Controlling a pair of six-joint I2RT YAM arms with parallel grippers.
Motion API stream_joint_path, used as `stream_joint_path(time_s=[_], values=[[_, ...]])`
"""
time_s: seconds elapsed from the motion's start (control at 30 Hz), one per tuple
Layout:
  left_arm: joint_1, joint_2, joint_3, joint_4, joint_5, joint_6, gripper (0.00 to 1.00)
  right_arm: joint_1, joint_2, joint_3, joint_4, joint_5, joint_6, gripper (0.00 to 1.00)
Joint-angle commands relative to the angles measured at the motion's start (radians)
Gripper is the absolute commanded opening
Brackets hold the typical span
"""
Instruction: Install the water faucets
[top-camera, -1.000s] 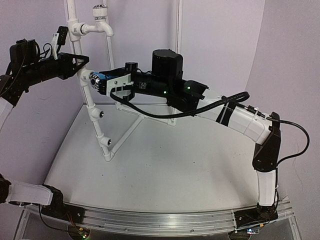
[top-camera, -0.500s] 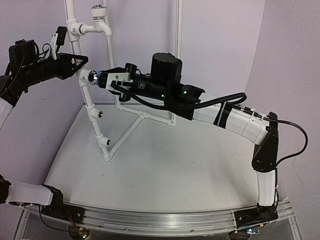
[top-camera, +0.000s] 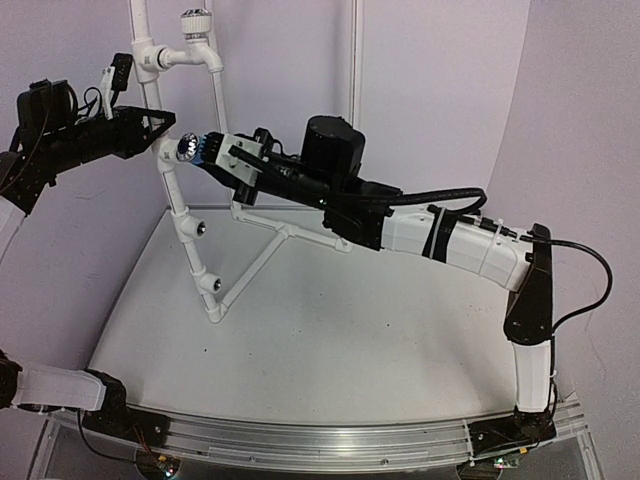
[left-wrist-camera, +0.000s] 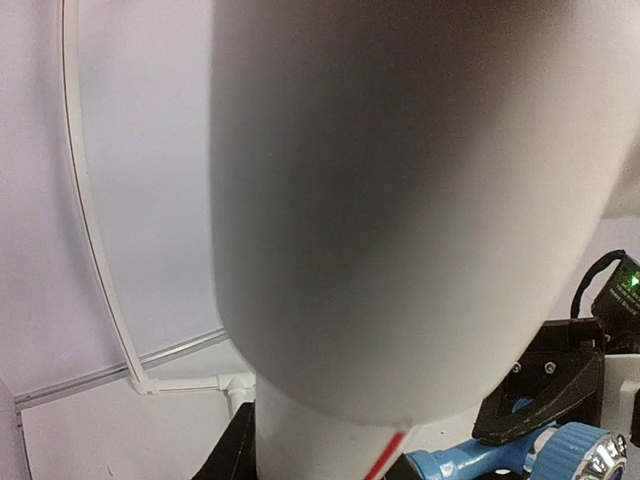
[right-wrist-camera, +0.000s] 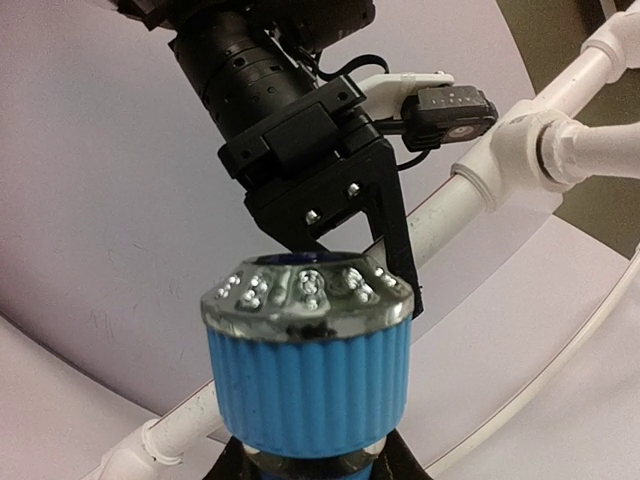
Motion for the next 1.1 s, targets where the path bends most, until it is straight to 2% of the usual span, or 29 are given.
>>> stream_joint_path(time_s=[0.0, 0.3, 0.7, 1.07], values=[[-0.04, -0.045, 0.008, -0.021, 0.221, -0.392, 0.0, -0.01, 0.036, -0.008, 0.071, 0.105, 0.134, 0.0], [-0.055, -0.043, 0.006, -0.013, 0.217, -0.402, 0.0, -0.017, 0.04, -0.013, 0.096, 0.138, 0.302, 0.0], [-0.156, -0.014, 0.015, -0.008, 0.15, -0.379, 0.0, -0.017, -0.01, -0.161, 0.193, 0.223, 0.523, 0.0], [-0.179, -0.04, -0.037, 0.055, 0.068, -0.412, 0.0, -0.014, -0.012, -0.238, 0.277, 0.281, 0.823, 0.0]])
